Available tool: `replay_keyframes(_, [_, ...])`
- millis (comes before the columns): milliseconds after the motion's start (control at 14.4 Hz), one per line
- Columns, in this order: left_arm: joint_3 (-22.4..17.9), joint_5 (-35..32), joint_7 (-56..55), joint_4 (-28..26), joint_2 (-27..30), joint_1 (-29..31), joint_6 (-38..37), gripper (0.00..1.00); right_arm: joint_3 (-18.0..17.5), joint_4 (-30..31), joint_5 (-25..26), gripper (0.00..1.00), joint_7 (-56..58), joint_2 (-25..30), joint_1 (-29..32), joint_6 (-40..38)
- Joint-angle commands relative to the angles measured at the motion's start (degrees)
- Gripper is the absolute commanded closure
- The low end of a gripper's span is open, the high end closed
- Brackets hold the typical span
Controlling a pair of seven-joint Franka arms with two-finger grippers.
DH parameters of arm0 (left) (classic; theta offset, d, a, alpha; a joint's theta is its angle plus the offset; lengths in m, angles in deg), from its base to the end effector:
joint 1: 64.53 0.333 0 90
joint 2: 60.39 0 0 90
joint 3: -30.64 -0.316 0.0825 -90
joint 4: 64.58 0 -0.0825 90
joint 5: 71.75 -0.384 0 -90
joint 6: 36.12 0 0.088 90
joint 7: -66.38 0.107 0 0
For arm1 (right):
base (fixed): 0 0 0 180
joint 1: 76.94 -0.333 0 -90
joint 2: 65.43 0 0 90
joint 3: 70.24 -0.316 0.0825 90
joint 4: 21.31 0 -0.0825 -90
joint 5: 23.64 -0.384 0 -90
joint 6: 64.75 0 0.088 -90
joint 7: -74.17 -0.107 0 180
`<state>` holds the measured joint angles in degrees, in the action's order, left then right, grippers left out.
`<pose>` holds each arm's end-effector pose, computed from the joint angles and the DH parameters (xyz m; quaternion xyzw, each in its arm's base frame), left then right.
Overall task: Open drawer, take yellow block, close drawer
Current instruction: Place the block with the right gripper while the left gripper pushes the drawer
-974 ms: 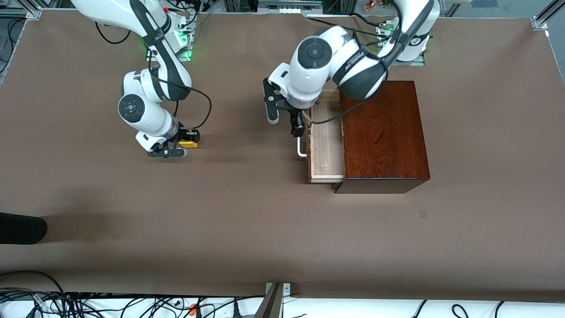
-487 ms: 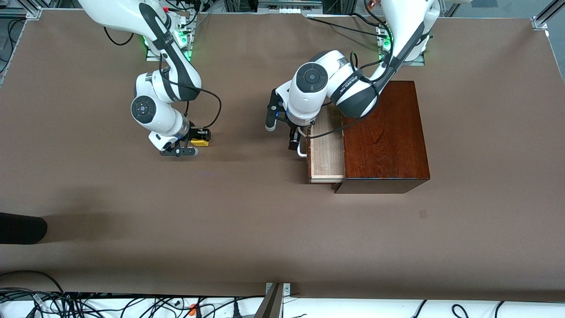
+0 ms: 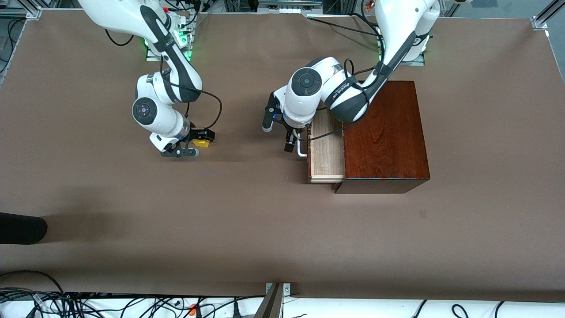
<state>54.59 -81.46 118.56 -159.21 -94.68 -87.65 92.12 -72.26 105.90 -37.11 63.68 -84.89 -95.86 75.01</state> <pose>0.4963 -0.4737 0.2910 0.6344 -0.7712 0.0241 0.0462 0.5018 0.1929 0.2113 -0.9953 0.0039 0.0786 0.0570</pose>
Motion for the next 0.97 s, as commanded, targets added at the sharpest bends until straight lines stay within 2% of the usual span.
replay_keyframes(0, [0.83,-2.25,-0.15,0.14,0.36,-0.35,0.78,0.00,2.09,-3.53,-1.73,0.00,0.56,5.39,0.11,-10.60])
replay_keyframes(209, [0.84,-2.33,0.64,-0.47,0.37,-0.26,0.52,0.00,6.40,-12.05,-1.64,0.00,0.30,6.45,0.11,-25.28])
replay_keyframes(348, [0.57,-3.03,0.46,-0.47,-0.51,-0.35,0.43,0.00,9.20,-16.10,-1.29,0.00,0.56,7.33,0.11,-31.10])
replay_keyframes(487, [0.48,-3.65,0.37,-0.47,-0.43,-0.26,-1.23,0.00,12.46,-16.73,-0.59,0.00,2.49,10.22,0.11,-33.58])
replay_keyframes(695, [-0.04,-4.27,0.02,-0.30,1.06,0.35,-6.50,0.00,15.89,-17.69,3.44,0.00,4.69,13.74,0.11,-37.61])
replay_keyframes(904, [-0.04,-4.36,0.02,-0.12,2.47,2.10,-9.93,0.00,18.26,-23.74,8.72,0.00,4.34,15.24,0.11,-43.58])
